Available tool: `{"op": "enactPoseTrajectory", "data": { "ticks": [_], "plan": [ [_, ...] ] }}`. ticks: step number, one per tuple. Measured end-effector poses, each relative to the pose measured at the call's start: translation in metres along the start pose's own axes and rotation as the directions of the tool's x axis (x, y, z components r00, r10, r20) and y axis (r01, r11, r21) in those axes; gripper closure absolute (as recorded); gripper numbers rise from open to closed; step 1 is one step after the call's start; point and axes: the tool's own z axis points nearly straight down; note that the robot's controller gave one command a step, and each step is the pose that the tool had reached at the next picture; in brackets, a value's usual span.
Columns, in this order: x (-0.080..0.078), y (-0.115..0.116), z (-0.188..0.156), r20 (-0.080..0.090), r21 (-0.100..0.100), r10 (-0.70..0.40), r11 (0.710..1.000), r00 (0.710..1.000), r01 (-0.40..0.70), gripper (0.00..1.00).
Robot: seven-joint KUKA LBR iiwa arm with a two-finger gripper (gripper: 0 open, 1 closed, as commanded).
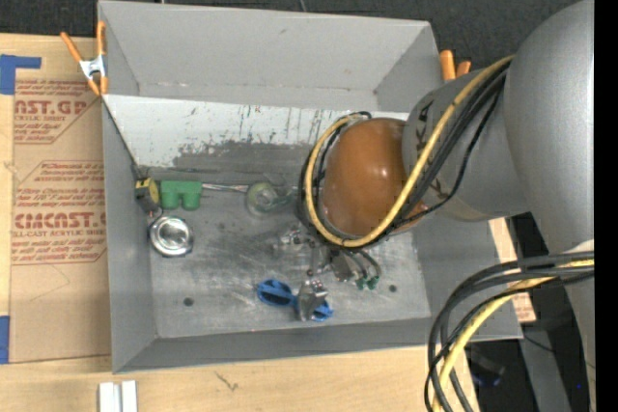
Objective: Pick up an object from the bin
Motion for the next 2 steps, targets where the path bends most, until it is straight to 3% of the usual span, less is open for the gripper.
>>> {"op": "enactPoseTrajectory", "data": {
  "ticks": [1, 2],
  "plan": [
    [-0.001, 0.002, -0.001, 0.001, -0.001, -0.002, 1.000, 1.000, 0.002, 1.00],
    [-0.006, -0.003, -0.162, 0.003, 0.001, 0.013, 1.000, 1.000, -0.013, 1.00]
  ]
}}
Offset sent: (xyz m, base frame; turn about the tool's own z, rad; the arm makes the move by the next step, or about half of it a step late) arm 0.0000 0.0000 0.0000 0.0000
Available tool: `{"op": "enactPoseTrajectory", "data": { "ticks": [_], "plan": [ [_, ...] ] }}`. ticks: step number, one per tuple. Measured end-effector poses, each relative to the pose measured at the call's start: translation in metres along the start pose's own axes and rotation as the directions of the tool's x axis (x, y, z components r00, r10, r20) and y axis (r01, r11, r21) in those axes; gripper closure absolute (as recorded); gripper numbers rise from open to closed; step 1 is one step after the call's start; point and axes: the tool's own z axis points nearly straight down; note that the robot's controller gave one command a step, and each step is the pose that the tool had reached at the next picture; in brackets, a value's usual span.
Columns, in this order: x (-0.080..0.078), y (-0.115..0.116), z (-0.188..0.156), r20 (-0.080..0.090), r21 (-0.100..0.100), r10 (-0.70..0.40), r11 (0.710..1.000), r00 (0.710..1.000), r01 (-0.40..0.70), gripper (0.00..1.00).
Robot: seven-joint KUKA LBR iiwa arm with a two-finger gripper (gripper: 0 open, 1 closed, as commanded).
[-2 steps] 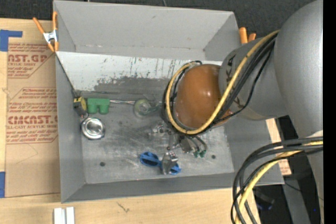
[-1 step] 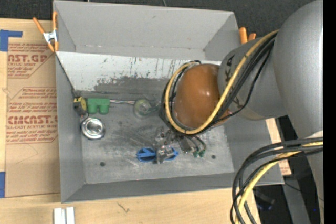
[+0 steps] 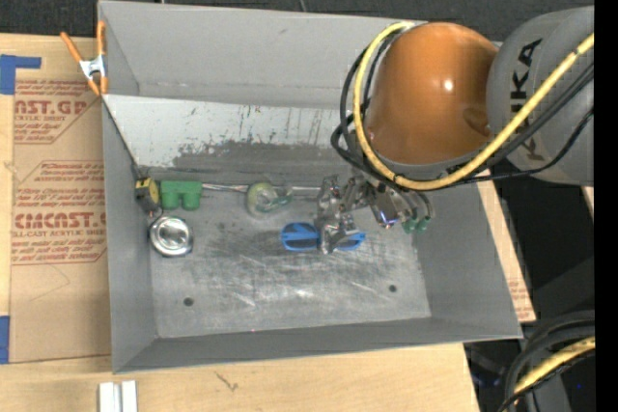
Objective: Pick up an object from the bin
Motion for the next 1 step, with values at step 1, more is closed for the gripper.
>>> {"op": "enactPoseTrajectory", "data": {
  "ticks": [1],
  "plan": [
    [-0.0693, 0.0003, 0.0234, -0.005, -0.003, -0.196, 0.981, 0.981, 0.196, 1.00]
  ]
}}
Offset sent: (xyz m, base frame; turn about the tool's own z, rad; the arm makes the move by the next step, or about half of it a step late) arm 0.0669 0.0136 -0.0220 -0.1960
